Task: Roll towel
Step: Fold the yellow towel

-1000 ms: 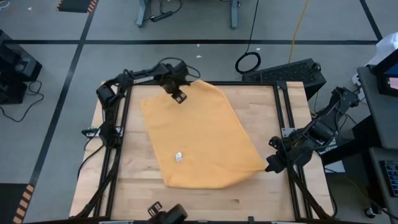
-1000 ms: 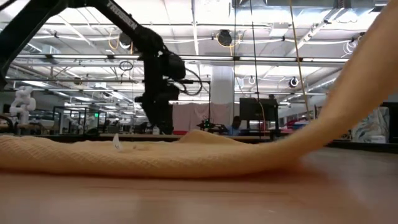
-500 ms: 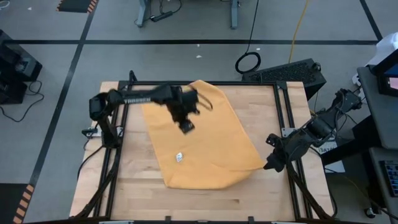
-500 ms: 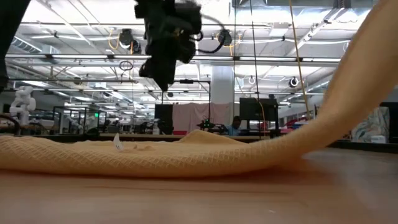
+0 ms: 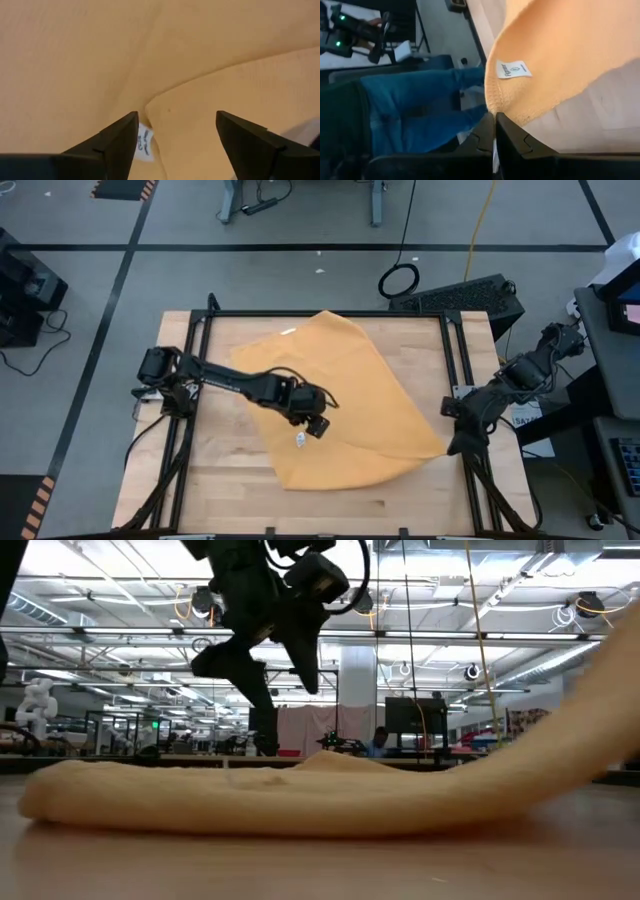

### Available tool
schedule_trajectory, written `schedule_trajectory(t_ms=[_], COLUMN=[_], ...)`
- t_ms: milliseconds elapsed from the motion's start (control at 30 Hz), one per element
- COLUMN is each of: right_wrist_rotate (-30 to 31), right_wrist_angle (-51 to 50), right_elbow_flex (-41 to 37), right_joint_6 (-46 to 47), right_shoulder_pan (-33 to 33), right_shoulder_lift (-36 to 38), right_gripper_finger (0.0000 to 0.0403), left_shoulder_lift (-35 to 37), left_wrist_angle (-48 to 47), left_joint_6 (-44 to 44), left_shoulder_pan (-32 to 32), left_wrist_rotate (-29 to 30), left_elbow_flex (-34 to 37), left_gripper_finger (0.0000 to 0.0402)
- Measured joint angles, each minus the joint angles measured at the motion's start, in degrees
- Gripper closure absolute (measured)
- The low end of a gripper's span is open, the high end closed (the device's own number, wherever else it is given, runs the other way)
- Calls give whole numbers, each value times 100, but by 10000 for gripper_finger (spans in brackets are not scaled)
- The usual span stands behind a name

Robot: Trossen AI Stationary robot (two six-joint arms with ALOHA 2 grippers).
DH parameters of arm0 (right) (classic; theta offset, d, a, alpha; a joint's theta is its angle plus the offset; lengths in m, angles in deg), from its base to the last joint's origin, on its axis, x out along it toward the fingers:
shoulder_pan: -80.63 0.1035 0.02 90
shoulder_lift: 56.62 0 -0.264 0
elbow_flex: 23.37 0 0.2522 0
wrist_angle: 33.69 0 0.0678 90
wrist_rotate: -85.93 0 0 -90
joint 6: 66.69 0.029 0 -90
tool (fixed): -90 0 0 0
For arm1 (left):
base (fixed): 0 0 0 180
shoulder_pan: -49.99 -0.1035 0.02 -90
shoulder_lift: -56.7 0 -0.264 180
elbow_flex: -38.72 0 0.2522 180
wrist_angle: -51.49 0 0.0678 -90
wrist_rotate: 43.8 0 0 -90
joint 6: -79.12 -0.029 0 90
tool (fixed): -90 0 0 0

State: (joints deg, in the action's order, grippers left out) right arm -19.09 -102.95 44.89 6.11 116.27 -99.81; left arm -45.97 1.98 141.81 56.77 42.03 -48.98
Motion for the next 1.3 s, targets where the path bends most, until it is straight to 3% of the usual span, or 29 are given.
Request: schedule_trajectory(t_ms=[400,567,867,1000,1167,1300], right_wrist_rotate=[-12,-10,-5,121,482,737], right_wrist_angle=[-65,-60,-47,-45,-31,73], right_elbow_flex=[0,0,0,0,0,0], right_joint_6=[-445,-489,-435,-330,-157,-142], right_shoulder_pan=[-144,-275,-348,-346,-345,-345], right_shoulder_lift=[49,48,46,46,46,46], right_gripper_finger=[403,403,403,403,403,403], left_shoulder_lift=[-459,-800,-848,-848,-848,-727], left_wrist_angle=[1421,1347,1480,1475,1555,1568], left_joint_6=[149,448,241,127,-147,-333], left_shoulder_pan=[741,879,901,901,901,903], left_wrist_rotate=[416,585,808,882,968,878], left_elbow_flex=[323,348,333,335,333,333], left_gripper_finger=[183,204,234,276,379,396])
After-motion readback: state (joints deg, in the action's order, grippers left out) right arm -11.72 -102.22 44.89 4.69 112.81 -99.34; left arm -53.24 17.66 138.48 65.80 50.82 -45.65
